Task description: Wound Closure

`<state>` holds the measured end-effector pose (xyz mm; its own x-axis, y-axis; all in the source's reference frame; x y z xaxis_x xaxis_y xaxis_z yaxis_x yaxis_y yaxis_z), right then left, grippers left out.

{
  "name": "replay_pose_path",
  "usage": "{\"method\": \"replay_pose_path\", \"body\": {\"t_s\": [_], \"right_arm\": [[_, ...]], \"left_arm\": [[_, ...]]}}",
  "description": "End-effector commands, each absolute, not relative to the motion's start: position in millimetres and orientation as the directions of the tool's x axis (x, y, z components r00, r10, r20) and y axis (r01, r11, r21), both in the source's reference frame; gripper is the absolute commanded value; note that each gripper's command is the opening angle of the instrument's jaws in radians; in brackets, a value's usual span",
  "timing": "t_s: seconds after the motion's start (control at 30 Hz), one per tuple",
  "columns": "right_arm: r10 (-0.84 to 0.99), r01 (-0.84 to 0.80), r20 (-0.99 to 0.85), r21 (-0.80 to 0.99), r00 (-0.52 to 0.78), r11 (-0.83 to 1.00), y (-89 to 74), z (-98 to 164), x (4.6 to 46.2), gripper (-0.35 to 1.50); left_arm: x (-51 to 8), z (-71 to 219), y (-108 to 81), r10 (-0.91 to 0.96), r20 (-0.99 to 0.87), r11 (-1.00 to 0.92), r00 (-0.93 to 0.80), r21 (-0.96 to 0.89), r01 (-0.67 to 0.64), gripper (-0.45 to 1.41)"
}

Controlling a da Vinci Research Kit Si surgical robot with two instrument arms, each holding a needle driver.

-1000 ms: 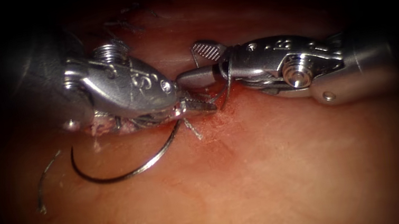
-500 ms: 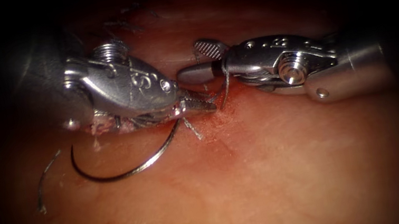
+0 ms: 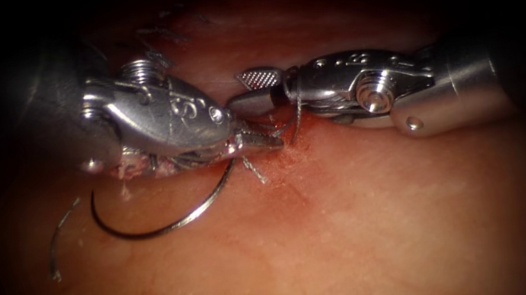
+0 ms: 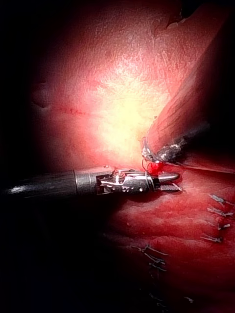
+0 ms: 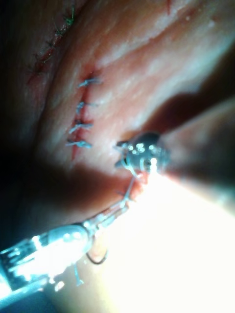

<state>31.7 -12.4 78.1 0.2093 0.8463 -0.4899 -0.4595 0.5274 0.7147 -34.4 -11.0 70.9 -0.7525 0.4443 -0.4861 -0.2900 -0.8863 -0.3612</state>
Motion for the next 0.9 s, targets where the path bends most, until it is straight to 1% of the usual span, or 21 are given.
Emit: {"method": "replay_pose_path", "body": {"t_s": [0.03,0.1,0.2,0.27,0.3,0.37,0.43,0.53,0.57,0.6,0.7,0.9], "right_arm": [[0.846,-0.457,-0.493,0.716,0.204,0.528,-12.5,78.4,32.4,0.05],[0.845,-0.452,-0.497,0.719,0.197,0.528,-12.3,78.4,32.4,0.02],[0.845,-0.453,-0.501,0.719,0.188,0.527,-12.2,78.4,32.6,0.04],[0.846,-0.459,-0.500,0.717,0.185,0.525,-12.0,78.3,32.7,0.10],[0.847,-0.462,-0.499,0.716,0.184,0.522,-11.8,78.2,32.8,0.22],[0.847,-0.463,-0.498,0.717,0.183,0.522,-11.7,78.1,32.8,0.29],[0.847,-0.463,-0.499,0.717,0.183,0.522,-11.8,78.1,32.9,0.31],[0.846,-0.456,-0.500,0.719,0.183,0.524,-12.0,78.1,33.0,-0.06],[0.847,-0.449,-0.497,0.723,0.189,0.525,-12.0,78.1,33.1,-0.27],[0.850,-0.440,-0.491,0.732,0.190,0.521,-12.0,78.0,33.1,-0.35],[0.845,-0.404,-0.493,0.743,0.208,0.534,-12.2,77.8,33.1,-0.35],[0.834,-0.389,-0.501,0.739,0.230,0.551,-12.5,77.5,32.5,-0.35]], "left_arm": [[-34.9,71.4,-11.3,0.444,-0.487,-0.886,-0.752,-0.362,-0.289,-0.45],[-34.9,71.4,-11.3,0.444,-0.487,-0.886,-0.752,-0.362,-0.290,-0.45],[-34.9,71.4,-11.3,0.444,-0.487,-0.886,-0.752,-0.362,-0.290,-0.45],[-34.9,71.4,-11.4,0.444,-0.487,-0.886,-0.752,-0.362,-0.289,-0.45],[-34.8,71.4,-11.4,0.444,-0.487,-0.886,-0.752,-0.362,-0.289,-0.45],[-34.8,71.3,-11.4,0.444,-0.487,-0.887,-0.752,-0.362,-0.289,-0.45],[-34.8,71.3,-11.4,0.444,-0.487,-0.887,-0.752,-0.362,-0.289,-0.45],[-34.8,71.3,-11.4,0.444,-0.487,-0.887,-0.752,-0.362,-0.289,-0.45],[-34.8,71.3,-11.4,0.444,-0.487,-0.887,-0.752,-0.362,-0.289,-0.45],[-34.8,71.3,-11.4,0.444,-0.487,-0.887,-0.752,-0.362,-0.289,-0.45],[-34.7,71.3,-11.4,0.443,-0.487,-0.887,-0.752,-0.362,-0.288,-0.45],[-34.0,70.9,-11.1,0.441,-0.489,-0.887,-0.753,-0.365,-0.282,-0.45]]}}
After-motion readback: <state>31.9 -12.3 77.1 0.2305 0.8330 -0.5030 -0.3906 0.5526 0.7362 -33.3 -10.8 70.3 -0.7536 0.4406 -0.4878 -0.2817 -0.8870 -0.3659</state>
